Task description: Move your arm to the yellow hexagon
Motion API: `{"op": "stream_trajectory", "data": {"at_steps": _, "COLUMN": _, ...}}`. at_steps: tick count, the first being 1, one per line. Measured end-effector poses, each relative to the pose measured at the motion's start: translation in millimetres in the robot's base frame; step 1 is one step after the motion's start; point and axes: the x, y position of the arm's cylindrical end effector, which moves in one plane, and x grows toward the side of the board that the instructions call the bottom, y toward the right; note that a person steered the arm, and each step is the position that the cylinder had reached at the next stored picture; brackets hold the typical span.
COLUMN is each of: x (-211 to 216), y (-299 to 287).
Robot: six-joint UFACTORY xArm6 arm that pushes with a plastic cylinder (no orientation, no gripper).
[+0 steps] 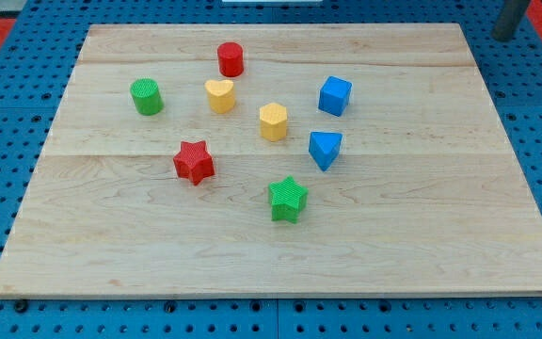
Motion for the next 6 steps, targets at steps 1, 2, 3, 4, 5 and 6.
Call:
{"op": "stream_trajectory", "data": {"at_steps": 1, "x": 75, "y": 0}}
{"op": "stream_trajectory", "data": {"at_steps": 2, "x": 99, "y": -44}}
{"op": "stream_trajectory", "data": {"at_steps": 3, "x": 99, "y": -124}}
{"op": "stream_trajectory", "data": {"at_steps": 4, "x": 85, "y": -192}}
{"op": "stream_trajectory", "data": {"at_steps": 5, "x": 36, "y": -214}}
{"op": "stream_trajectory", "data": {"at_steps": 6, "x": 17, "y": -280}}
